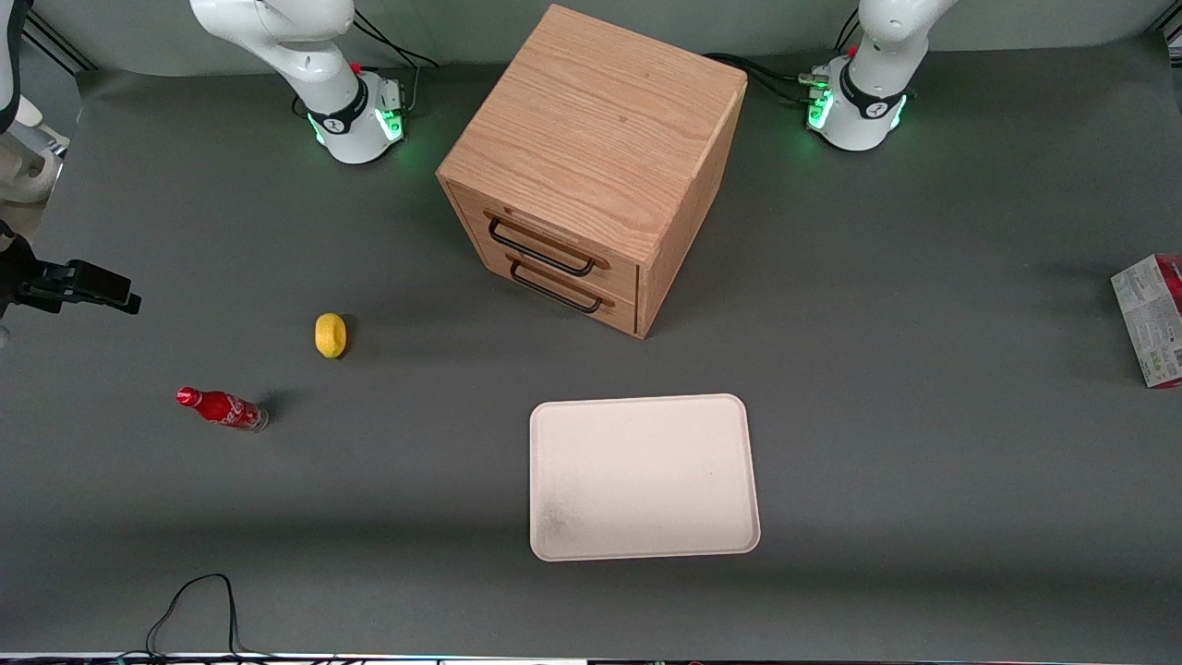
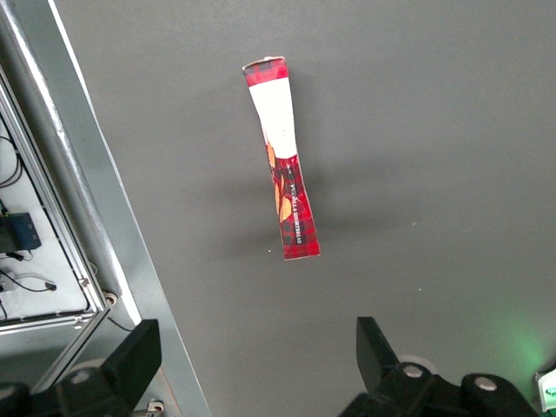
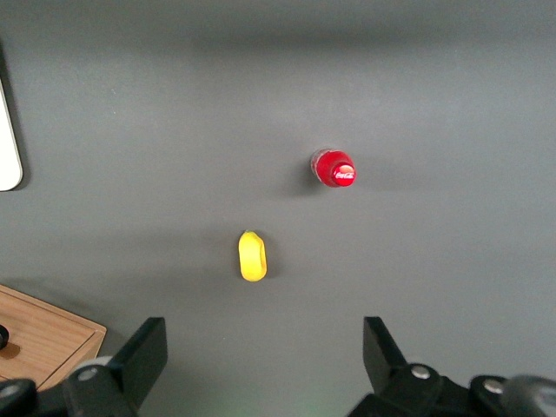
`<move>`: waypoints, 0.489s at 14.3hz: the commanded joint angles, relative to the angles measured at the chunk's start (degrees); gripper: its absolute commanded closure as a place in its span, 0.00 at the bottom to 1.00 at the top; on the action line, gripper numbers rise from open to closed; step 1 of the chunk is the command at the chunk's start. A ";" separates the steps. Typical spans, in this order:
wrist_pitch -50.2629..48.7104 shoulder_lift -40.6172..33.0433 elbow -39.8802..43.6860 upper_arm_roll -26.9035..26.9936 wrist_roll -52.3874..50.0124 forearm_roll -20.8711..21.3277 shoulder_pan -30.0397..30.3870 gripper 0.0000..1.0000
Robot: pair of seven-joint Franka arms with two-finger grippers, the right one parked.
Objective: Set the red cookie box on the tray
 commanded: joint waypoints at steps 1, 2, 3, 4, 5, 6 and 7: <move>2.86 1.75 -1.76 -0.24 -1.36 1.06 0.61 0.00; 3.47 2.19 -2.55 -0.24 -1.36 0.71 1.23 0.00; 5.39 2.46 -4.65 -0.24 -1.45 0.62 1.15 0.00; 7.85 1.94 -7.80 -0.33 -1.97 0.62 0.88 0.00; 9.88 1.76 -10.18 -0.33 -2.06 0.27 0.97 0.00; 11.81 1.84 -11.86 -0.33 -2.06 -0.26 1.06 0.00; 15.14 1.93 -13.96 -0.33 -2.06 -1.31 1.32 0.00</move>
